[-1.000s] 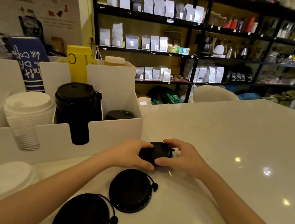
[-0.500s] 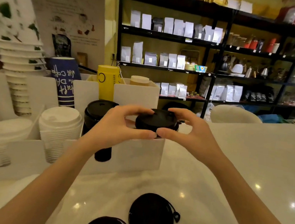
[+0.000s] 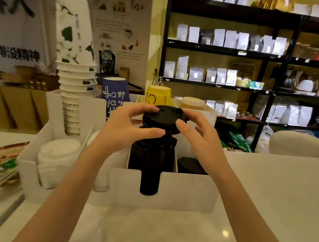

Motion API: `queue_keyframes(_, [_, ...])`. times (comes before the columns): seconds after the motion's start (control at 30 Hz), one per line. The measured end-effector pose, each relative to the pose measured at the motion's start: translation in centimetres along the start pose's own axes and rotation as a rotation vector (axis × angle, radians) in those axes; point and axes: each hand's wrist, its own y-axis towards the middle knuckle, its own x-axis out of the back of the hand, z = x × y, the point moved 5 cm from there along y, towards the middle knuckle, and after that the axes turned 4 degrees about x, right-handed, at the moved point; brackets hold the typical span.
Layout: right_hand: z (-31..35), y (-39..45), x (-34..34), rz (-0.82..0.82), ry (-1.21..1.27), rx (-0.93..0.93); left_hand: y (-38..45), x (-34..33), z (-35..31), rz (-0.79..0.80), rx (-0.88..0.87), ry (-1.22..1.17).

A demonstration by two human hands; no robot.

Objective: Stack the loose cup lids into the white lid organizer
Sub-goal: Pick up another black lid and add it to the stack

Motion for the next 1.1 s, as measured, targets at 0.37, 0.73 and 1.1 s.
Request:
queue_keyframes(0.37, [-3.1, 0.2, -1.7, 0.120, 0.103, -0.129, 1.2, 0.7, 3.1, 0.105, 0.137, 0.161])
queue_keyframes(0.73, [-3.0, 0.1, -1.6, 0.076, -0.012, -0.075, 1.0, 0.9, 3.3, 0.221, 0.183, 0.258])
queue_keyframes(1.1, [-3.3, -0.3, -1.8, 0.074, -0.135, -0.074, 0.8, 0.7, 3.2, 0.214, 0.175, 0.433])
